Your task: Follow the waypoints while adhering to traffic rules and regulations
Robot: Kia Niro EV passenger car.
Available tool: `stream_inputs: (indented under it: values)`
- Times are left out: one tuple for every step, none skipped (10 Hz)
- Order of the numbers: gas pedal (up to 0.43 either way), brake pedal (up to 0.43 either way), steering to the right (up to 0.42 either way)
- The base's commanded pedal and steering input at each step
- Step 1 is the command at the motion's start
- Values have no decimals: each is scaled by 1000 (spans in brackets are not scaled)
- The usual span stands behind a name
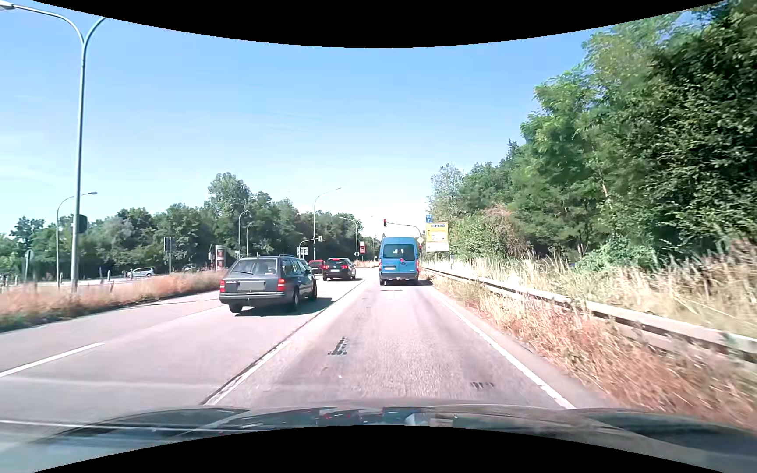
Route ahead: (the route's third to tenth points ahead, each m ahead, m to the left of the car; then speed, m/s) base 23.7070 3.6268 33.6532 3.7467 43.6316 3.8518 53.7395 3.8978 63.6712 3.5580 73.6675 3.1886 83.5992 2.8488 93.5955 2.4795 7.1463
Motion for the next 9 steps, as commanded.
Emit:
stream_inputs:
  values:
    - [0,183,8]
    - [0,183,8]
    - [0,189,8]
    - [0,189,8]
    - [0,183,8]
    - [0,189,8]
    - [0,189,8]
    - [0,183,8]
    - [0,183,8]
